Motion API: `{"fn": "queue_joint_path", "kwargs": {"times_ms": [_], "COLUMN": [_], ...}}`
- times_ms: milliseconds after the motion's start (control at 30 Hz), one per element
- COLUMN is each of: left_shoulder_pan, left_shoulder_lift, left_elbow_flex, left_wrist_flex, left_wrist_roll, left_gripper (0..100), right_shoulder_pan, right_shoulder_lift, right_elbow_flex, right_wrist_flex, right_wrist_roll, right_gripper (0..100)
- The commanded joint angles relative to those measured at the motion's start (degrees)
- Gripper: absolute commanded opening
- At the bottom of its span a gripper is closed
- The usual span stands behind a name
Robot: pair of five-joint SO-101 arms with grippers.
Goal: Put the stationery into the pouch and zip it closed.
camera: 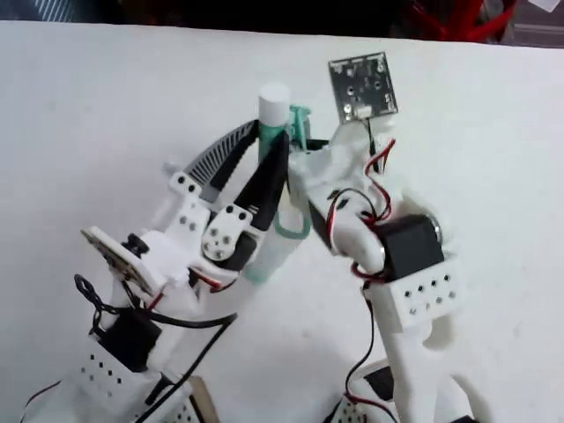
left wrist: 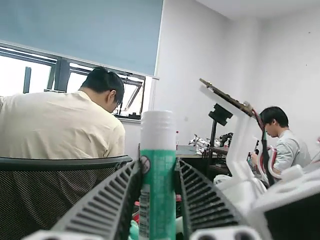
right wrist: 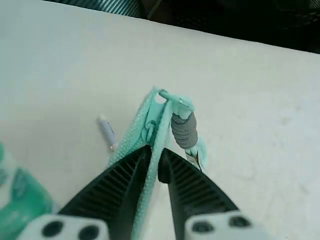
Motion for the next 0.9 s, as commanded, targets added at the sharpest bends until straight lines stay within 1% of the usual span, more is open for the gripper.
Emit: {"fn": "queue_joint_path", "kwargs": {"times_ms": [0,133,267,400,567,600,700,733,767,867], "left_shoulder_pan": [-0.22,-0.48,-0.48,-0.48,-0.22,-0.22,-0.13,-0.04,0.22,0.13], "left_shoulder_lift": [0.57,0.57,0.4,0.4,-0.04,-0.75,-5.67,-8.04,-10.15,-12.35], "left_elbow_flex": [0.53,1.93,2.29,2.29,2.81,2.9,2.55,2.55,2.55,2.46], "left_wrist_flex": [-0.18,-0.26,-0.18,0.0,0.44,1.58,8.35,10.11,10.9,8.97], "left_wrist_roll": [0.44,0.44,0.26,0.18,0.79,1.76,7.3,7.47,6.42,2.29], "left_gripper": [3,3,3,3,2,2,2,3,3,2], "right_shoulder_pan": [-1.1,-1.19,-1.54,-1.54,-1.54,-1.54,-1.1,-1.1,-1.36,-1.63], "right_shoulder_lift": [-2.86,-3.03,-3.3,-3.3,-3.3,-3.3,-3.3,-3.3,-3.3,-3.38], "right_elbow_flex": [2.73,5.71,6.95,6.95,6.77,6.77,6.77,6.77,6.77,6.68], "right_wrist_flex": [-3.47,-6.02,-6.55,-6.29,-7.52,-7.6,-7.69,-7.69,-7.69,-7.69], "right_wrist_roll": [1.14,1.58,7.91,11.52,12.4,12.22,12.04,12.04,12.13,12.57], "right_gripper": [2.4,2.4,2.4,2.2,2.4,2.4,2.5,2.5,2.5,2.7]}}
